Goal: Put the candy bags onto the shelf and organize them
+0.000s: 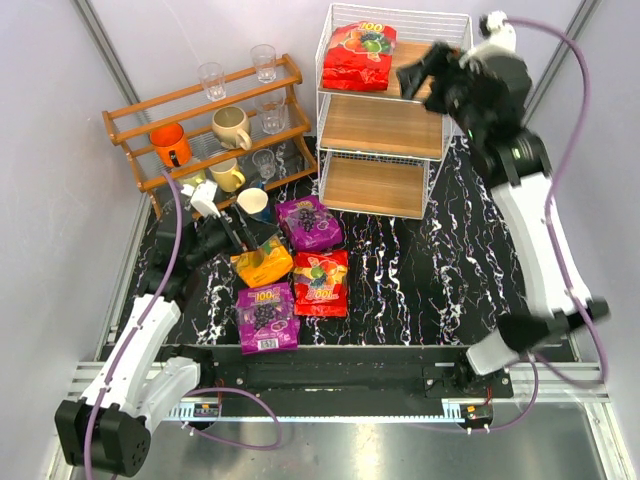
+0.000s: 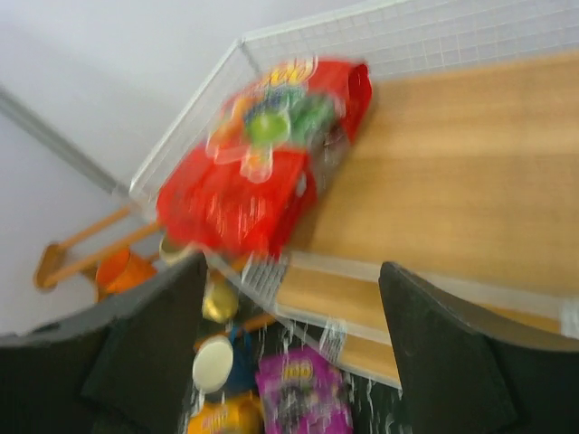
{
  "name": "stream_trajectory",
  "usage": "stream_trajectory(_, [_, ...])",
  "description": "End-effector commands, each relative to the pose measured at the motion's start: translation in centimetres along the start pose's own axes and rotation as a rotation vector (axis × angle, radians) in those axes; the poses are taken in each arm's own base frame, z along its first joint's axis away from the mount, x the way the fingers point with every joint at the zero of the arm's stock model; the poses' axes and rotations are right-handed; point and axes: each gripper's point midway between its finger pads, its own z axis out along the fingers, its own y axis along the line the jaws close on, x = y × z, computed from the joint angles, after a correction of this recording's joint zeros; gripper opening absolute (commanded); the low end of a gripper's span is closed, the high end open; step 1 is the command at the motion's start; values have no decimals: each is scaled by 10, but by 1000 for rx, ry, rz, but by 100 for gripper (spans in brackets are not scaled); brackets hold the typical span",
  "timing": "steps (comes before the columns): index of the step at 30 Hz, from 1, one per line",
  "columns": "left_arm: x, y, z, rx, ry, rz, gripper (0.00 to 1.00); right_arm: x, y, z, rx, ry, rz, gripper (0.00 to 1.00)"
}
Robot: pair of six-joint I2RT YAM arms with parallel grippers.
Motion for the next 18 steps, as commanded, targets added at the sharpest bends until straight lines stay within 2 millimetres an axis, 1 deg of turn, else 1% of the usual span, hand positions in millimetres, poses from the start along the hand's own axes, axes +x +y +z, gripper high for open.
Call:
stream_trajectory(1, [-8, -11, -7, 15, -26, 38, 98, -9, 11, -94, -63, -96, 23, 86])
stream_trajectory(2, [-6, -11, -7, 16, -20, 34, 98, 5, 10, -105, -63, -78, 37, 85])
stream_trajectory(3, [-5, -9, -7, 14, -15, 29, 98, 35, -4, -123, -39, -30, 50, 85])
stream_trajectory(5, [-2, -7, -6, 11, -8, 27, 98, 74, -11, -139, -32, 41, 108, 84])
stream_trajectory(6, [0, -5, -6, 7, -5, 22, 98, 113, -24, -149, -6, 111, 149, 84])
stream_trajectory(7, [0, -4, -6, 6, -4, 21, 98, 135, -30, -155, 6, 152, 167, 83])
stream_trajectory(8, [2, -3, -5, 2, -2, 22, 98, 158, -29, -160, -1, 196, 181, 83])
stream_trajectory(9, [3, -2, -6, 0, 1, 20, 98, 198, -45, -166, 49, 257, 211, 82])
stream_trajectory(10, [4, 0, -5, -4, 3, 19, 98, 218, -48, -169, 55, 293, 223, 81])
stream_trajectory(11, [4, 1, -5, -7, 0, 17, 98, 233, -47, -170, 47, 309, 238, 81])
stream_trajectory(12, [6, 2, -5, -12, 4, 16, 98, 272, -52, -176, 62, 381, 247, 80])
stream_trajectory(13, [6, 3, -5, -15, 3, 15, 98, 287, -54, -176, 68, 401, 252, 80])
stream_trajectory(14, [7, 4, -5, -17, 5, 10, 98, 298, -53, -174, 60, 406, 262, 80])
stream_trajectory(15, [7, 4, -5, -17, 5, 12, 98, 325, -56, -177, 72, 460, 261, 80])
stream_trajectory(16, [8, 5, -4, -19, 6, 9, 98, 335, -55, -177, 67, 475, 265, 80])
stream_trajectory(17, [9, 6, -5, -20, 9, 10, 98, 336, -47, -172, 29, 453, 282, 80])
stream_trajectory(18, [9, 6, -5, -22, 9, 12, 98, 353, -48, -172, 32, 484, 289, 81])
